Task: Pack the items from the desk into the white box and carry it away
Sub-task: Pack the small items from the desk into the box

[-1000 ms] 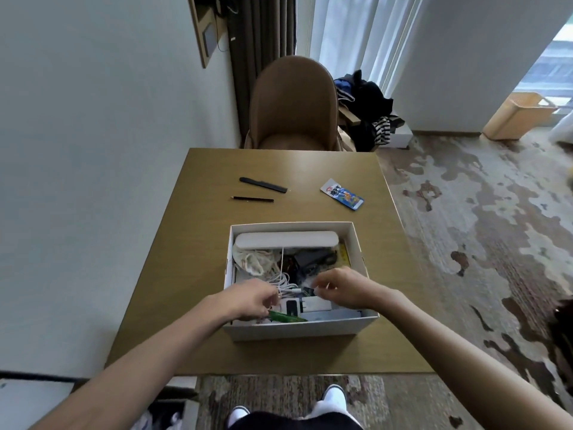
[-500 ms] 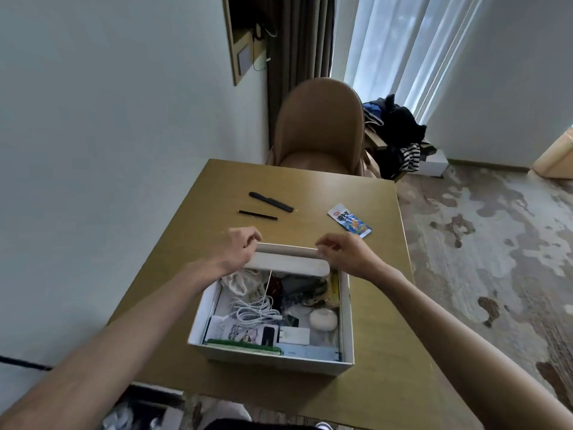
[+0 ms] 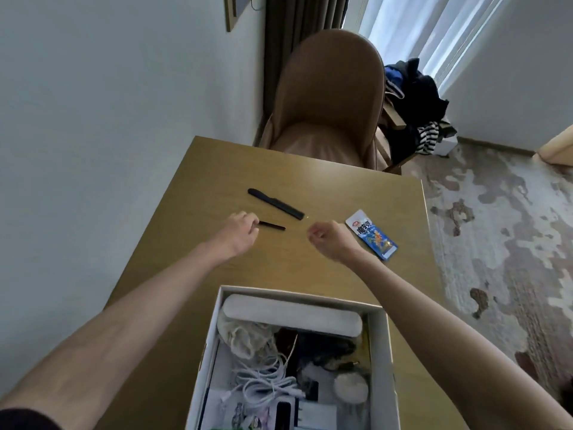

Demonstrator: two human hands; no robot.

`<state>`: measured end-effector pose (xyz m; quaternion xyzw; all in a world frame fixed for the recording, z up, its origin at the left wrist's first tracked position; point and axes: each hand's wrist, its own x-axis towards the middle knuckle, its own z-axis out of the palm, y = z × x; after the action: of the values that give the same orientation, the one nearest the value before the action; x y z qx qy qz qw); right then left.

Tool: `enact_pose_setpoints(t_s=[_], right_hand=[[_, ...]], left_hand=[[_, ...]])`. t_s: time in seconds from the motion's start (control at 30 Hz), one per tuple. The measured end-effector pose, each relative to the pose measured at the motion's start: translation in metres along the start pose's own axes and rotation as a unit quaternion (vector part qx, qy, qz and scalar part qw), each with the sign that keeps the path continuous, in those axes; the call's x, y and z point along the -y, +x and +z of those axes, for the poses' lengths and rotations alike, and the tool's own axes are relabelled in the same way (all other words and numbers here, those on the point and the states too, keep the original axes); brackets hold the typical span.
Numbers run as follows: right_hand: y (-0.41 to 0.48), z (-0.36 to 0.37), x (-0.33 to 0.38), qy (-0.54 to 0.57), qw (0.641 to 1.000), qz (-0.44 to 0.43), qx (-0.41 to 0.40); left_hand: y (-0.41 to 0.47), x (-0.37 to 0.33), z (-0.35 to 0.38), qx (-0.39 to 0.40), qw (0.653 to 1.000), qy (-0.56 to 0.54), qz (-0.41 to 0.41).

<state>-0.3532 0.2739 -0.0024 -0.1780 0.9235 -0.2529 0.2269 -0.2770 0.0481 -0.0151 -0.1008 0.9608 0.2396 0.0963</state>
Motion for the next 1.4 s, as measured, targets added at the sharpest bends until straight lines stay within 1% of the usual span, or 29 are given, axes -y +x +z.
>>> enact_pose_setpoints(t_s=[0.07,0.13,0.2,0.27,0.33,0.43,0.5,0.57,0.63,0.67,0.73,0.8,0.87,0.9,1.0,1.1,1.23,1.27,1.3,1.4], right_hand=[[0.031,0.012,0.001,-0.011,0.999,0.029,-0.021],[0.06,0.027,0.003,-0.049,0.998,0.04,-0.026],[0.083,0.04,0.006,-0.089,0.994,0.052,-0.028],[0.104,0.05,0.011,-0.106,0.992,0.058,-0.044],[0.121,0.057,0.016,-0.115,0.99,0.045,-0.065],[0.131,0.064,0.019,-0.192,0.979,0.003,-0.075],[0.133,0.067,0.017,-0.208,0.975,0.002,-0.081],[0.133,0.065,0.017,-0.196,0.978,0.027,-0.071],[0.129,0.062,0.016,-0.206,0.977,0.033,-0.05],[0.125,0.06,0.015,-0.215,0.975,0.026,-0.044],[0.117,0.056,0.012,-0.205,0.978,0.025,-0.041],[0.107,0.049,0.01,-0.16,0.985,0.047,-0.042],[0.09,0.036,0.011,-0.074,0.993,0.07,-0.06],[0.079,0.028,0.012,-0.026,0.994,0.075,-0.077],[0.031,0.002,0.014,0.108,0.983,0.066,-0.134],[-0.03,-0.022,0.008,0.233,0.961,0.025,-0.148],[-0.102,-0.041,-0.016,0.298,0.941,-0.033,-0.159],[-0.114,-0.041,-0.021,0.307,0.939,-0.04,-0.15],[-0.122,-0.039,-0.025,0.296,0.945,-0.04,-0.135],[-0.132,-0.023,-0.034,0.198,0.977,-0.045,-0.067]], left_hand=[[0.024,0.008,0.013,0.001,0.999,0.035,0.02],[0.041,0.016,0.025,0.017,0.993,0.108,0.051],[0.053,0.025,0.035,0.017,0.973,0.202,0.112],[0.062,0.033,0.042,-0.014,0.949,0.267,0.168],[0.067,0.039,0.046,-0.038,0.936,0.288,0.197],[0.071,0.042,0.048,-0.032,0.934,0.293,0.204],[0.073,0.04,0.046,-0.026,0.938,0.276,0.206],[0.072,0.036,0.042,-0.024,0.952,0.229,0.201],[0.067,0.034,0.036,-0.029,0.975,0.134,0.173],[0.064,0.034,0.032,-0.034,0.986,0.074,0.145],[0.053,0.032,0.023,-0.03,0.996,-0.026,0.08],[0.037,0.027,0.009,-0.015,0.992,-0.126,0.02],[0.019,0.017,-0.007,-0.02,0.976,-0.217,-0.02],[0.01,0.012,-0.015,-0.031,0.97,-0.24,-0.028],[-0.024,-0.008,-0.031,-0.068,0.968,-0.239,-0.026],[-0.066,-0.029,-0.037,-0.087,0.97,-0.228,0.001],[-0.124,-0.048,-0.028,-0.128,0.974,-0.187,0.028],[-0.137,-0.051,-0.023,-0.132,0.974,-0.182,0.028],[-0.15,-0.052,-0.019,-0.134,0.974,-0.178,0.025],[-0.18,-0.056,-0.008,-0.135,0.975,-0.179,0.0]])
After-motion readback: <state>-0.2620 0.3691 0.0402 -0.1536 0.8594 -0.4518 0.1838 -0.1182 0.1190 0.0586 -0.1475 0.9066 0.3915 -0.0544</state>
